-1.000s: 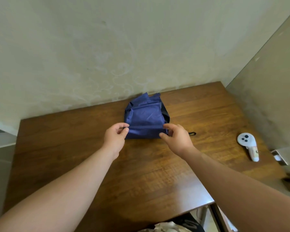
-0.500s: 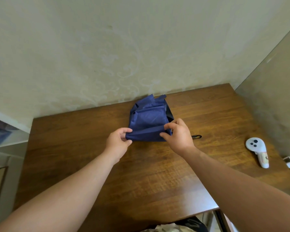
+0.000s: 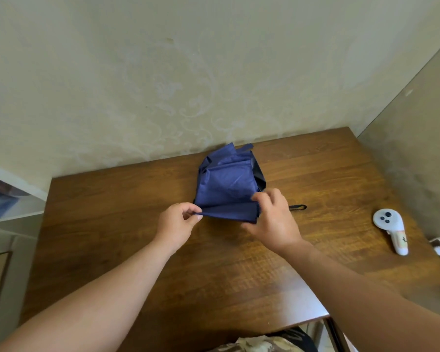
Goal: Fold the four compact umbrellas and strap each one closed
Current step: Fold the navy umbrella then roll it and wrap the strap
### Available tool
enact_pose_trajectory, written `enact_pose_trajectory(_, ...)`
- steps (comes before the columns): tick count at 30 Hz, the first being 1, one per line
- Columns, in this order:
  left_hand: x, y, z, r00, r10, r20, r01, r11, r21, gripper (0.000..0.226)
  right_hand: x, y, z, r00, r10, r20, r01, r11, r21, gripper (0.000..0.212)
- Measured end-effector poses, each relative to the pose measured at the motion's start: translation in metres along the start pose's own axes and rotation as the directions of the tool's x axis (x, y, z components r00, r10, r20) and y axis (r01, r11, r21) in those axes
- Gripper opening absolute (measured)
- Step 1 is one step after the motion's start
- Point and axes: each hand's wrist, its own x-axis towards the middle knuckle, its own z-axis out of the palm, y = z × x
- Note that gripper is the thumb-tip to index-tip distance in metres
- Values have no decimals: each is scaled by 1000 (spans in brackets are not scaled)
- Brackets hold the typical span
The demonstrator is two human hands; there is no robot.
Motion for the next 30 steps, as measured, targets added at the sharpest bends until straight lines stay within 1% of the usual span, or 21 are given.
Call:
enact_pose_trajectory(1, -1, -1, 0, 1000, 12, -5, -12, 1000, 12, 11, 0, -6, 1, 993, -102, 52, 108, 985, -135, 78)
enact_pose_trajectory(2, -1, -3, 0, 999, 29, -12, -29, 999, 25, 12, 0, -14, 5, 980, -161, 115, 187, 947, -260, 87)
enact_pose_trajectory(3, -1, -5, 1, 999, 51, -16, -50, 998, 38, 12, -1, -22, 10, 969, -185, 165, 233, 905, -355, 91)
enact_pose_trajectory(5, -2, -8, 1, 995, 97, -7, -97, 993, 69, 11, -1, -33, 23, 960, -180, 217, 262, 854, -451, 85)
enact_pose_trajectory(7, -5, -12, 1, 987, 157, 17, -158, 977, 142, 11, -2, -33, 33, 958, -190, 217, 274, 831, -484, 69)
enact_pose_trajectory(10, -12, -21, 1, 975, 216, 59, -224, 941, 255, 10, -12, -16, 42, 953, -274, 130, 303, 833, -464, 39)
enact_pose_trajectory(12, -19, -26, 2, 970, 233, 70, -243, 926, 289, 11, -25, -7, 48, 944, -323, 71, 322, 847, -423, 19)
enact_pose_trajectory(14, -26, -30, 3, 963, 259, 74, -269, 912, 309, 12, -37, 0, 54, 939, -342, 42, 331, 862, -384, 7)
enact_pose_trajectory(16, -33, -34, 4, 949, 298, 103, -315, 890, 330, 13, -48, 6, 59, 939, -342, 33, 330, 873, -358, 6)
enact_pose_trajectory(19, -43, -40, 4, 909, 371, 188, -415, 833, 365, 12, -63, 17, 64, 937, -348, 40, 341, 876, -341, 6)
enact_pose_trajectory(21, -49, -42, 6, 882, 394, 258, -468, 790, 395, 12, -70, 21, 66, 938, -340, 74, 345, 884, -314, 9)
enact_pose_trajectory(23, -55, -42, 9, 857, 385, 342, -507, 750, 424, 16, -74, 23, 67, 934, -333, 128, 356, 892, -278, 12)
enact_pose_trajectory(25, -59, -44, 12, 818, 379, 433, -560, 700, 444, 23, -76, 23, 67, 930, -320, 182, 358, 902, -242, 11)
enact_pose_trajectory(27, -62, -40, 17, 786, 380, 487, -596, 675, 435, 37, -79, 23, 67, 926, -310, 213, 354, 910, -213, 10)
enact_pose_trajectory(29, -57, -32, 27, 783, 369, 501, -596, 676, 434, 53, -81, 23, 66, 919, -312, 239, 361, 910, -201, 8)
enact_pose_trajectory(30, -52, -27, 33, 788, 353, 505, -588, 675, 446, 57, -83, 23, 67, 914, -317, 252, 369, 908, -197, 6)
